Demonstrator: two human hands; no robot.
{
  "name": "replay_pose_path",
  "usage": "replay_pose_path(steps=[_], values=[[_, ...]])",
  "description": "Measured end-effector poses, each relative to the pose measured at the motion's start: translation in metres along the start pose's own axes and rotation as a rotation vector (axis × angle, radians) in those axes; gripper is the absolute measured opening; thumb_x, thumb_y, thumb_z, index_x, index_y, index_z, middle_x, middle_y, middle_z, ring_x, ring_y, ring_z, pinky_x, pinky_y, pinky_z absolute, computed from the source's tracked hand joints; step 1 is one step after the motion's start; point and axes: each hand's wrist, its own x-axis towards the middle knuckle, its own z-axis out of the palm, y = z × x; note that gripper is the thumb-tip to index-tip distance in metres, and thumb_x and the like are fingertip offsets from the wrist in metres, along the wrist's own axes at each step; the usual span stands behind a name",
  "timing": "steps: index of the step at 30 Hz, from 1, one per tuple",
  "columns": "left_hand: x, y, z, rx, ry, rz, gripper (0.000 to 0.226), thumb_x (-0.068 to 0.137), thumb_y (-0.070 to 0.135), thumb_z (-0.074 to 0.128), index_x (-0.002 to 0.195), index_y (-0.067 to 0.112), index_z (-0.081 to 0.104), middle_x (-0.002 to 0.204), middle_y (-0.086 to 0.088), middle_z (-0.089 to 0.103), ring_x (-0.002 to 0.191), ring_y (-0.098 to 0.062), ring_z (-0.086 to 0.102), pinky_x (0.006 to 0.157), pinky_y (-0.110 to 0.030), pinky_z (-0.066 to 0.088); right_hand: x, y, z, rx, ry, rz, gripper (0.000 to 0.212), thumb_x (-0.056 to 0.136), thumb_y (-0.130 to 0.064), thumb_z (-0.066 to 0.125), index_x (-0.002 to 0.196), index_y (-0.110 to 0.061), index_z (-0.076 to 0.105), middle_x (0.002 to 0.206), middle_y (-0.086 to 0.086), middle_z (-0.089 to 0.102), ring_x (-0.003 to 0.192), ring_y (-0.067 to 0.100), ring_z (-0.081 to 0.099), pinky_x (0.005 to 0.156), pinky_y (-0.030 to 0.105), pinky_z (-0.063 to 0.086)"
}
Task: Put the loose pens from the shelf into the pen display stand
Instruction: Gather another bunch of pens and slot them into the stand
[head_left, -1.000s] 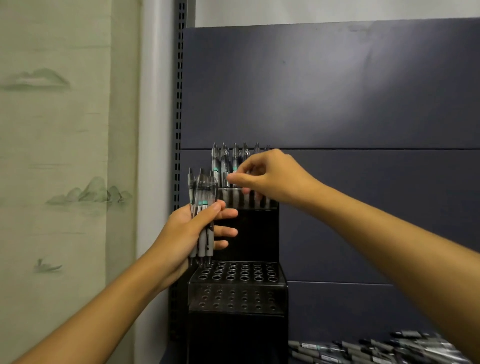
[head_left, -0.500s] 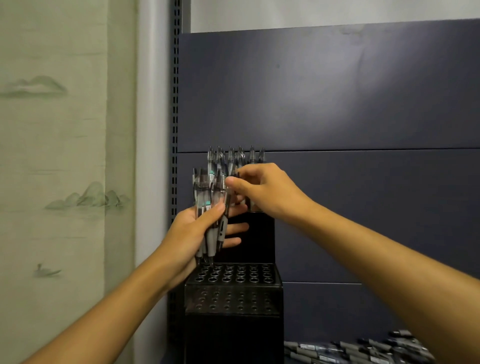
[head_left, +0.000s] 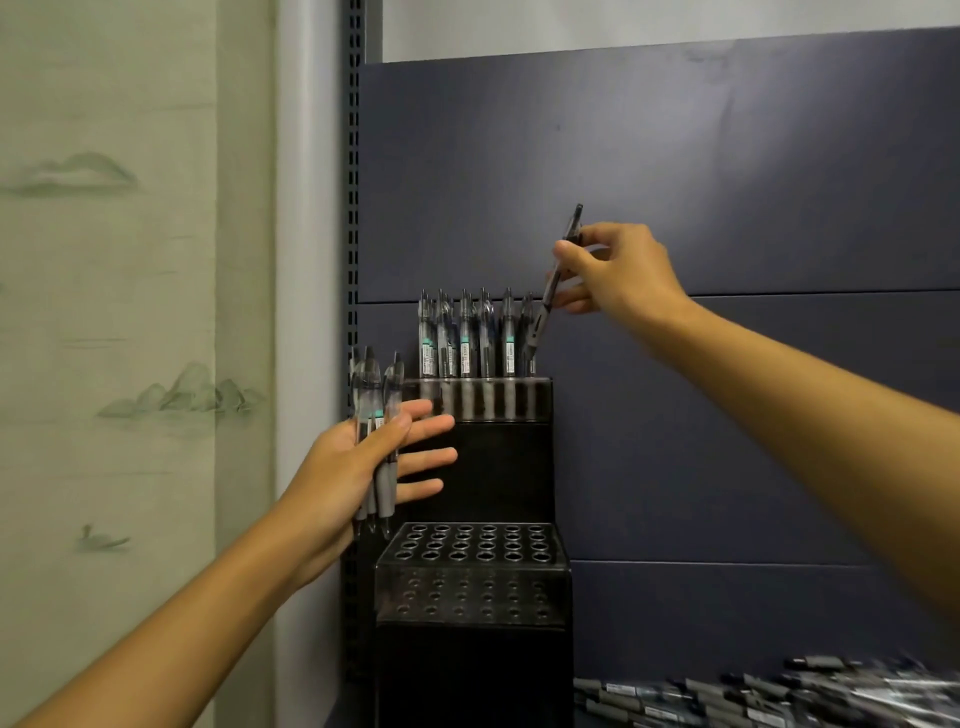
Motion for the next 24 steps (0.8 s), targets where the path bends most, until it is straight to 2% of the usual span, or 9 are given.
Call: replay_pose_path(steps=[6,11,14,18,24], values=[[-0.002,-0.001,-0.005,-0.013,0.026,-0.011,0.027,0.101,0.022,0.045,0.123,0.016,0.06,0.114,-0.001,0.074,0.1,-0.024,0.072,0.076,-0.034,0.062,0.0,0.014,0.005,-0.022,-0.031,0.077,0.028,0.098,-0.025,0.061,0.121,-0.009,0.064,0.103,0.01,0.071,0.076,0.026,0.075,0.064,0.028,0.062],[-0.003,-0.002,-0.003,-0.012,0.023,-0.023,0.026,0.101,0.021,0.044,0.12,0.014,0.061,0.112,-0.002,0.074,0.098,-0.024,0.073,0.076,-0.035,0.062,-0.001,0.015,0.01,-0.037,-0.084,0.086,0.036,0.096,-0.028,0.064,0.126,-0.009,0.063,0.098,0.008,0.072,0.073,0.022,0.075,0.063,0.027,0.062],[-0.003,-0.003,-0.001,-0.014,0.017,-0.028,0.027,0.101,0.021,0.045,0.119,0.012,0.062,0.112,-0.003,0.074,0.098,-0.025,0.073,0.077,-0.036,0.062,-0.003,0.015,0.015,-0.053,-0.131,0.096,0.034,0.091,-0.029,0.07,0.118,-0.008,0.066,0.092,0.008,0.073,0.069,0.022,0.075,0.063,0.029,0.062],[-0.003,-0.005,0.0,-0.009,0.0,-0.028,0.028,0.1,0.022,0.046,0.119,0.012,0.063,0.113,-0.004,0.074,0.098,-0.027,0.073,0.075,-0.035,0.062,-0.007,0.021,0.025,-0.157,-0.149,0.061,0.028,0.087,-0.03,0.075,0.094,-0.005,0.067,0.084,0.011,0.075,0.06,0.017,0.074,0.058,0.028,0.062],[-0.003,-0.006,0.002,0.009,-0.028,-0.016,0.026,0.1,0.023,0.046,0.118,0.016,0.064,0.112,-0.002,0.074,0.098,-0.025,0.073,0.076,-0.031,0.061,-0.004,0.018,0.026,-0.277,-0.196,0.076,0.026,0.091,-0.03,0.07,0.082,-0.006,0.067,0.08,0.013,0.075,0.062,0.018,0.074,0.057,0.028,0.062]])
